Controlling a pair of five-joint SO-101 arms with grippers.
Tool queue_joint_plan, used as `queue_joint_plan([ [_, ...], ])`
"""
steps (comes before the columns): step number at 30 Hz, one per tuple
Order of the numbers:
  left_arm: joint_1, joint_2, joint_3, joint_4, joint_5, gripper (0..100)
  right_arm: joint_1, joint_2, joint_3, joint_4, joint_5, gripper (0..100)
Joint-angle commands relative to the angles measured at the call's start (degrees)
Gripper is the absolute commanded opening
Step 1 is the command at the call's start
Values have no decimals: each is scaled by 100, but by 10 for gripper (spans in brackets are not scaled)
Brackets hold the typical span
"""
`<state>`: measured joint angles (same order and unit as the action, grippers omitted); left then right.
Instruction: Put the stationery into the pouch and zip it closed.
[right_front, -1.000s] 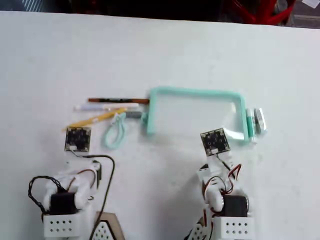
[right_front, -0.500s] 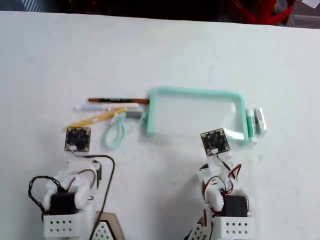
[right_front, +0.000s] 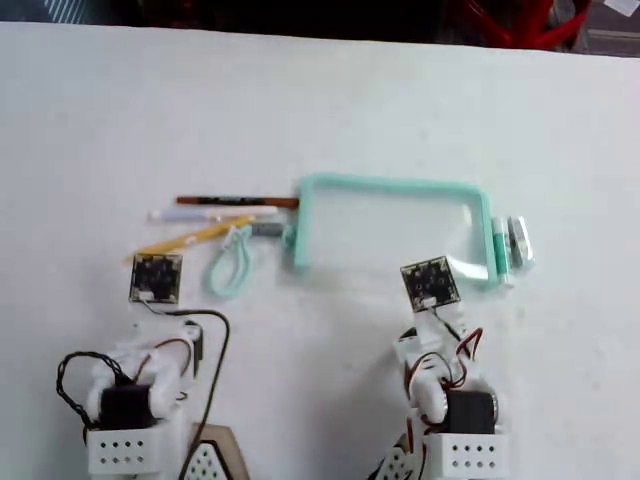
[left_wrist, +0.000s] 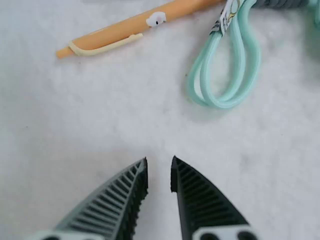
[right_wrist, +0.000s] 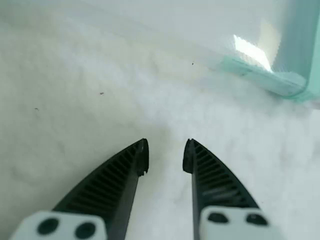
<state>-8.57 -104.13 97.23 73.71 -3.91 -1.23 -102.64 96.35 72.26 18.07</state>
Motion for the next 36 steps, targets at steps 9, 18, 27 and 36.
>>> queue_joint_plan([
  [9,-4,-31,-862,-229,-79,98,-48,-40,53,31,44,126],
  [18,13,-40,-1785,-1134,-79,98,-13,-48,53,-233,53,126],
  [27,-4,-40,-1776,-1978,-26,95,-4,-57,9,-1719,53,127],
  [36,13,-40,-1363,-1934,-62,95,-48,-57,-176,-1895,2110,125],
])
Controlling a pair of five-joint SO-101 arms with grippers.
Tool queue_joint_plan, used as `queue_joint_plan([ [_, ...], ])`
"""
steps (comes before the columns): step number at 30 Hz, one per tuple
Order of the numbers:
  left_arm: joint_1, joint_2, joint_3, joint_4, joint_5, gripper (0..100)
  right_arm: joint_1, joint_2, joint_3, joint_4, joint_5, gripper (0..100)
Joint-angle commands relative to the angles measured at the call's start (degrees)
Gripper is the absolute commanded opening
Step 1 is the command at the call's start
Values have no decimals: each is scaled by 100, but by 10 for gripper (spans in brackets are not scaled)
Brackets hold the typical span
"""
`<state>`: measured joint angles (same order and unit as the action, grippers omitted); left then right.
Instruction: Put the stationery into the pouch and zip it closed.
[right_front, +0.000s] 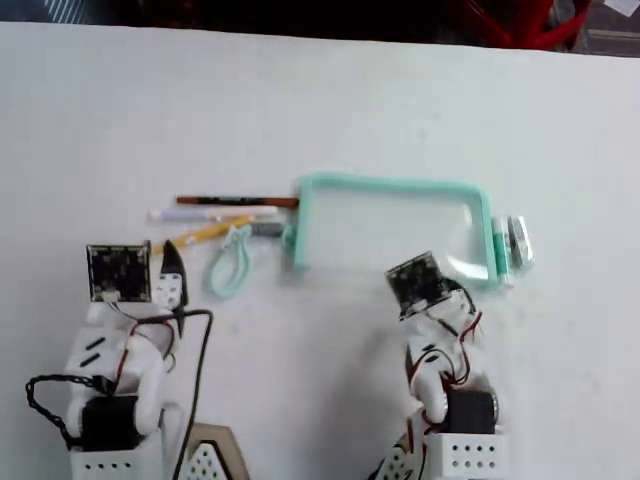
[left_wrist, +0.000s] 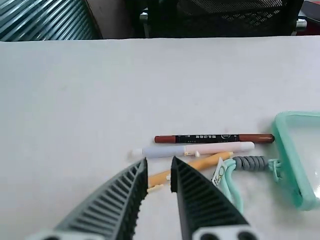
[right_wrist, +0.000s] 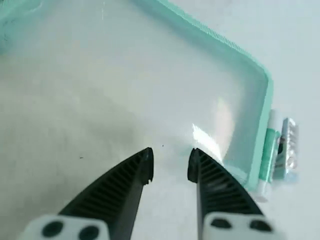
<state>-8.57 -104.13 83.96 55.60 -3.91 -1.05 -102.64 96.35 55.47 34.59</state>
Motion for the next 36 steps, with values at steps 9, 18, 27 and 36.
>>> queue_joint_plan([
  [9,-1007,-40,-62,-158,686,94,-1569,444,-3200,1596,492,125],
  [18,-1420,-40,-9,-123,1081,95,-3398,4690,-5934,1965,105,126],
  [27,-1420,-40,-9,-132,1108,98,-4321,9376,-8712,2009,132,127],
  [36,-1103,-40,141,-167,1073,99,-4251,11987,-10919,2264,686,337],
])
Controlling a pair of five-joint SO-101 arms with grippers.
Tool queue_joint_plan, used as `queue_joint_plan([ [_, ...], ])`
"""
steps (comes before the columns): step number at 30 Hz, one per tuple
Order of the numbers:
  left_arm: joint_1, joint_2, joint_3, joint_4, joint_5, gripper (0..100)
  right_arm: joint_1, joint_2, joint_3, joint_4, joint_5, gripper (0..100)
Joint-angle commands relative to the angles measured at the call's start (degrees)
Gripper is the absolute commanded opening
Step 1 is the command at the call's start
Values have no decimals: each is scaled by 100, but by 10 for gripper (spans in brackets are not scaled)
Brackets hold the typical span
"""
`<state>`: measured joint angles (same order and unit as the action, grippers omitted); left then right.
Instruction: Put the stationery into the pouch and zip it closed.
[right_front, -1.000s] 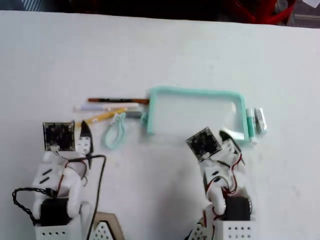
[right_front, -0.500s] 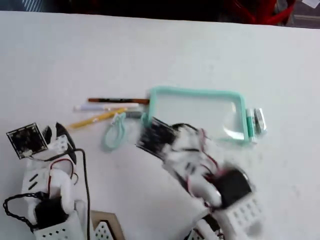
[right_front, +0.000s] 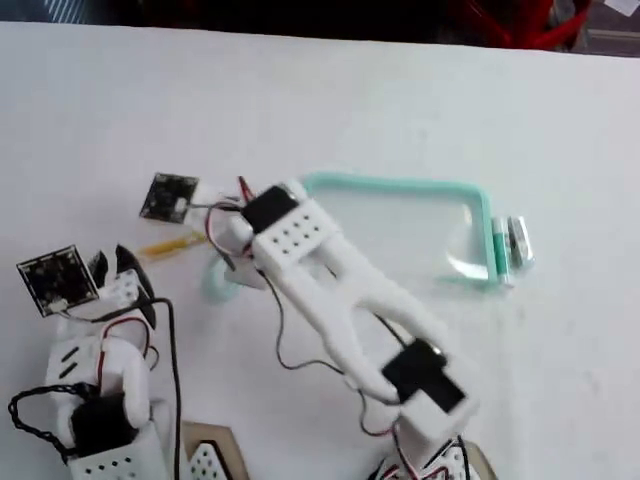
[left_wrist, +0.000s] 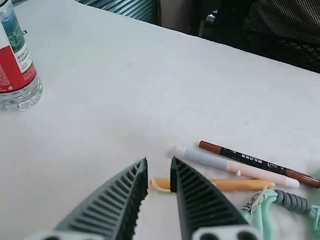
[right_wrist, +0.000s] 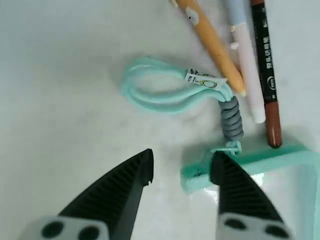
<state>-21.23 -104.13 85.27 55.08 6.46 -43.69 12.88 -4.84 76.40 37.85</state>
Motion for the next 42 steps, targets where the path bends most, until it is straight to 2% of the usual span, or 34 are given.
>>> queue_joint_plan([
  [1,163,-40,9,-114,35,99,31,629,-1011,295,527,349],
  [10,163,-40,44,-114,35,99,646,2070,-2479,549,782,243],
  [27,163,-40,44,-114,35,99,673,3354,-3376,514,791,241],
  [37,163,-40,44,-114,35,99,1024,3925,-3763,558,800,232],
  [42,163,-40,44,-114,35,99,1077,3925,-3763,558,800,60],
])
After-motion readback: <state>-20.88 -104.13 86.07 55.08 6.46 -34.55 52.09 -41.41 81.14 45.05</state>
